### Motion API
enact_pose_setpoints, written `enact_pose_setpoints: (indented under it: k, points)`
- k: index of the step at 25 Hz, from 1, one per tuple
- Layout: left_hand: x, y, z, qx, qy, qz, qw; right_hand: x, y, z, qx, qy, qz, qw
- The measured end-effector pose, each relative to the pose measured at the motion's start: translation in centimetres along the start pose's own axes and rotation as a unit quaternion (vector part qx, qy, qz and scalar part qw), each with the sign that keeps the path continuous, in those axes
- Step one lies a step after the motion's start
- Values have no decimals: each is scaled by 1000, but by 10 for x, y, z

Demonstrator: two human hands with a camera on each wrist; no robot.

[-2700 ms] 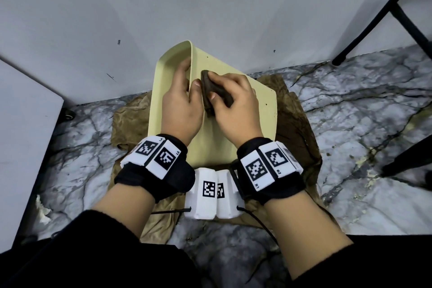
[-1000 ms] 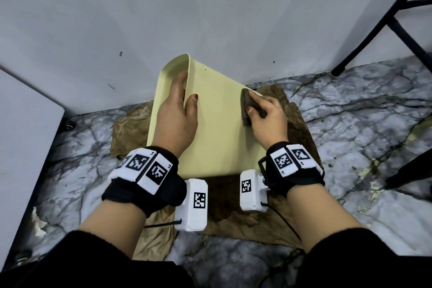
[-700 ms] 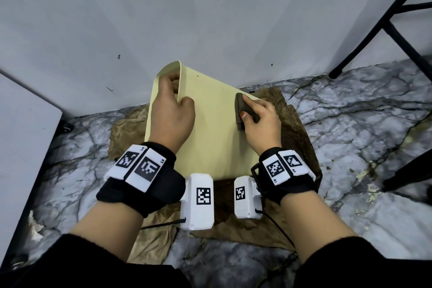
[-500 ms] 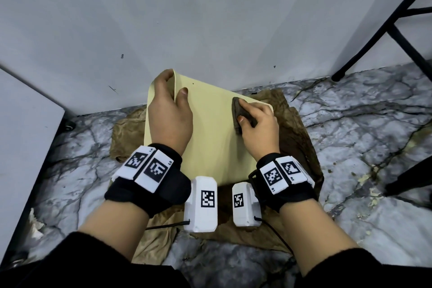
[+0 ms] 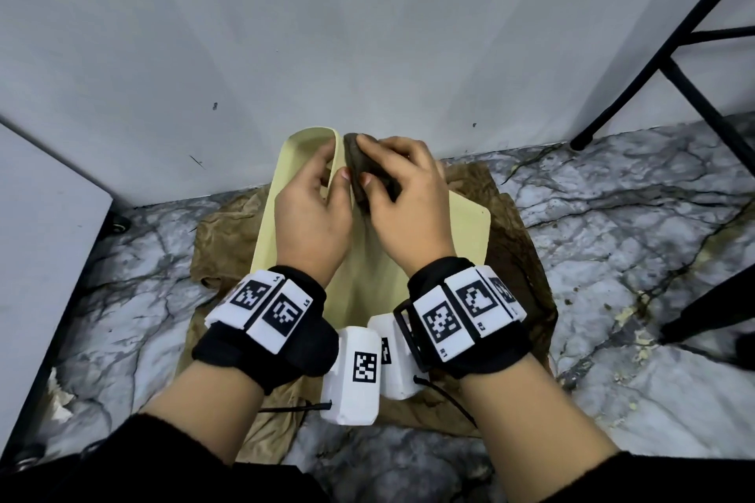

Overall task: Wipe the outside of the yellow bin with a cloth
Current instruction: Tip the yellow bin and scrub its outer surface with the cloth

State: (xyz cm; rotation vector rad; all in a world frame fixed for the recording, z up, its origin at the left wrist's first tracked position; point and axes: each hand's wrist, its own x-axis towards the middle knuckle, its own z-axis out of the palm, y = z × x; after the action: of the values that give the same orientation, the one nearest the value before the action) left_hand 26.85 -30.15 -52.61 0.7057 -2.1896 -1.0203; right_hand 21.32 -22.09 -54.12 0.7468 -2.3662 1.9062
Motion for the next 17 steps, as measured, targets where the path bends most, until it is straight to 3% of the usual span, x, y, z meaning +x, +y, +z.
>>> enact_pose_setpoints:
  k: [6,13,17]
  points:
    - [2,-7,0,-5,-2,-14,1000,3,22,-8,-8,-1,37,999]
    - [8,-18,-5,7,0,-26,1000,-1,96,-43,-56,28,183,981]
    - [8,-19,-6,-4,-4,-23,1000,-4,124,-58,-62,42,229,971]
